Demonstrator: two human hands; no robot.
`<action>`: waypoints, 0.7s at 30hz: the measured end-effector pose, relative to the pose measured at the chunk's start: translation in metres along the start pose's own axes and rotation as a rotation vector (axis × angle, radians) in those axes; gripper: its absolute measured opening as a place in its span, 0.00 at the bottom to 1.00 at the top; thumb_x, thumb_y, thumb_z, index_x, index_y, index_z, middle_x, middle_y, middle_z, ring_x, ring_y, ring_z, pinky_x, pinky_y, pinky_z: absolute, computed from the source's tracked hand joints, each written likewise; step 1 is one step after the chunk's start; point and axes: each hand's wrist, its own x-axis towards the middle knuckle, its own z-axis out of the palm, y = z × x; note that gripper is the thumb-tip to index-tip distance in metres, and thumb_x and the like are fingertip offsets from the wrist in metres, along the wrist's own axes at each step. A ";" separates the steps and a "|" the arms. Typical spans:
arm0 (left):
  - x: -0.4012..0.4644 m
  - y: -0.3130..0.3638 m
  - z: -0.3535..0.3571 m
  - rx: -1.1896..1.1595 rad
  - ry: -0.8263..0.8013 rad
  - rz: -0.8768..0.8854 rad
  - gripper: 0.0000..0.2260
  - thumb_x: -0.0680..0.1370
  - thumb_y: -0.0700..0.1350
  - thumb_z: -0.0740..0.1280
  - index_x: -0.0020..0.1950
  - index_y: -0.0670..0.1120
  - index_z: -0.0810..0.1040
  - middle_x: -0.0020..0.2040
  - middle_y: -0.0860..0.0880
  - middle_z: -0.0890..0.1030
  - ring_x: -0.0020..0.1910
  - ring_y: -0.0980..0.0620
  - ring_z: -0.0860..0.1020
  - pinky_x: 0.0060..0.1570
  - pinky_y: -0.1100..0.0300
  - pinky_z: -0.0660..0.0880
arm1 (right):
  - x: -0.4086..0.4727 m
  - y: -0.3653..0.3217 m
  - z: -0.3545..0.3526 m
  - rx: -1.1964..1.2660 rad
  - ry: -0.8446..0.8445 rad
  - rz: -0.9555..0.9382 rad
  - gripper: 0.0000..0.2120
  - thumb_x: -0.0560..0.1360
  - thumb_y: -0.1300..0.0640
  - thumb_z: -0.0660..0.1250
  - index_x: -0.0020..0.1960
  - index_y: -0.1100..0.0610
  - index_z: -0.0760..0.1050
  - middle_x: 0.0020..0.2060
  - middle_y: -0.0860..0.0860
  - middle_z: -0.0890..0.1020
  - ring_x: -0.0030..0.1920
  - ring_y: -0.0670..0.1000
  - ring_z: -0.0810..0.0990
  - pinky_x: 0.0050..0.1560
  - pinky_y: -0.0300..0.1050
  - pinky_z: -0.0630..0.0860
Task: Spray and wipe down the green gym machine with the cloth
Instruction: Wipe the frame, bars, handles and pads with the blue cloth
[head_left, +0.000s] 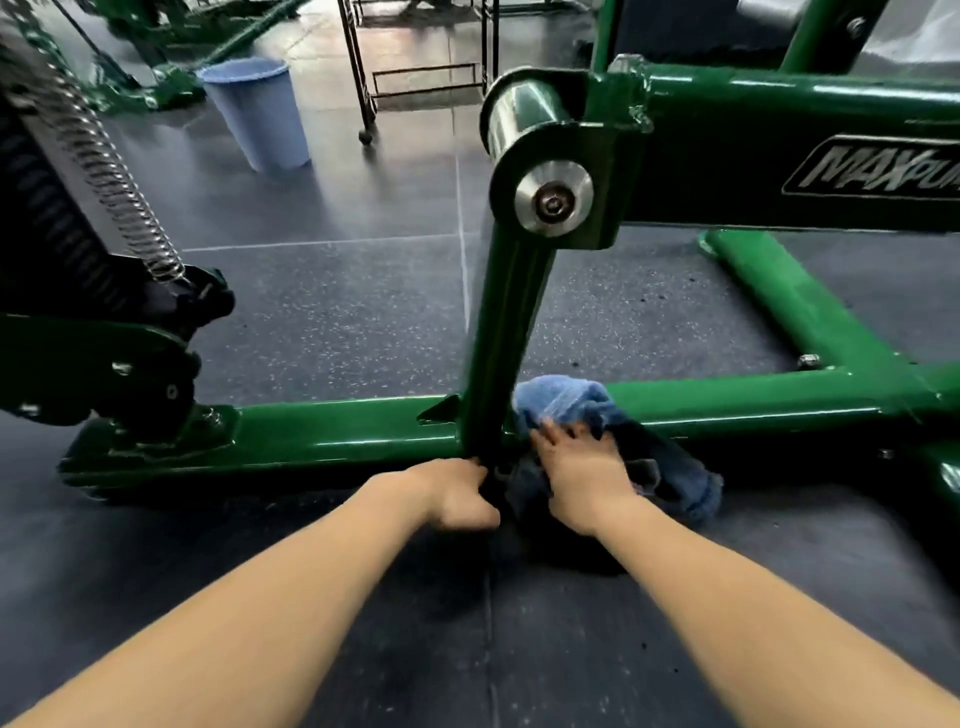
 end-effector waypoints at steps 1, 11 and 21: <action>-0.004 -0.011 -0.001 0.030 0.006 -0.010 0.24 0.72 0.52 0.63 0.65 0.43 0.75 0.65 0.42 0.76 0.62 0.43 0.74 0.58 0.58 0.72 | -0.003 -0.015 0.000 0.011 0.048 -0.052 0.30 0.72 0.53 0.65 0.73 0.53 0.63 0.70 0.53 0.67 0.68 0.58 0.66 0.63 0.51 0.65; -0.001 -0.109 -0.001 -0.445 0.490 -0.234 0.14 0.77 0.39 0.61 0.60 0.45 0.80 0.60 0.42 0.80 0.60 0.44 0.77 0.57 0.57 0.72 | 0.018 -0.146 -0.004 0.124 0.473 0.118 0.30 0.57 0.54 0.70 0.59 0.55 0.75 0.57 0.53 0.80 0.55 0.55 0.75 0.47 0.51 0.78; 0.011 -0.109 0.021 -0.528 0.630 -0.097 0.21 0.80 0.43 0.56 0.73 0.47 0.68 0.71 0.46 0.71 0.72 0.47 0.67 0.67 0.54 0.66 | 0.051 -0.157 -0.025 0.014 0.056 0.260 0.21 0.77 0.54 0.62 0.68 0.58 0.66 0.64 0.54 0.68 0.66 0.58 0.64 0.56 0.52 0.69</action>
